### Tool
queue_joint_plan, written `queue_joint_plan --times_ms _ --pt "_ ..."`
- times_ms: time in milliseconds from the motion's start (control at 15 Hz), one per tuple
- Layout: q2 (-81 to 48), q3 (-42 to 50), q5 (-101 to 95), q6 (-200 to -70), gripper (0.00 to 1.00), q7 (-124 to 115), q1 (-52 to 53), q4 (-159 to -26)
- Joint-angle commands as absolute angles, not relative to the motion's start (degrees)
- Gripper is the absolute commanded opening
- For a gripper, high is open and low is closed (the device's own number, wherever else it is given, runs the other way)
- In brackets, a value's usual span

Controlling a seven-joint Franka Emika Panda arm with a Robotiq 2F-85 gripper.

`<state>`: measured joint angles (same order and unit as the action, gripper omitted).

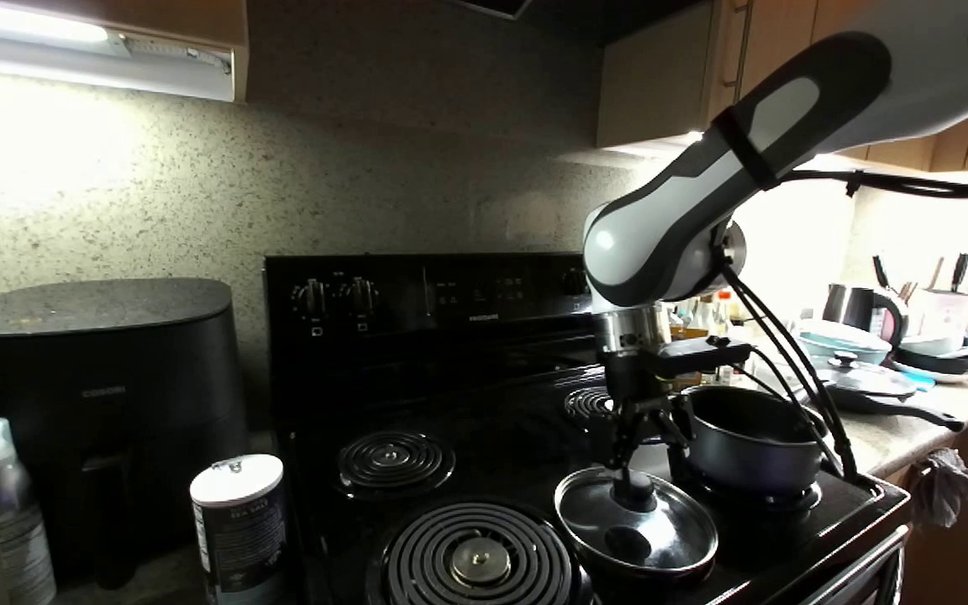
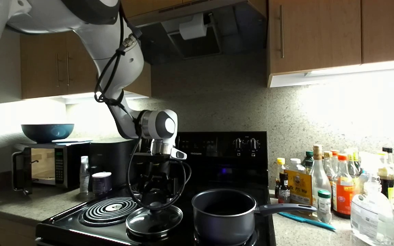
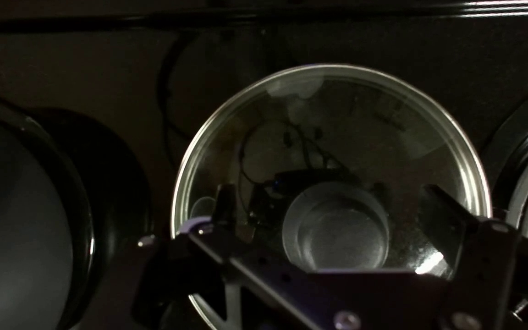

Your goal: Pick up the lid from the stove and put it on the pot

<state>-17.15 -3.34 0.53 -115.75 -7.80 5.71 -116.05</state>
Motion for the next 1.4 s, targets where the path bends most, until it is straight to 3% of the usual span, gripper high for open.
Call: queue_joint_plan --times_ms 0,1000,1067,1333 --pt "-18.55 -3.31 0.89 -114.62 1.00 -6.07 5.05 -114.00" --pt "-19.65 -3.44 -0.35 -114.92 1.00 -7.48 5.88 -112.60" --pt "-19.68 -3.42 -0.18 -114.81 0.81 -7.42 5.79 -112.51" --pt "-19.64 -3.34 -0.05 -114.64 0.53 -7.21 5.70 -112.47"
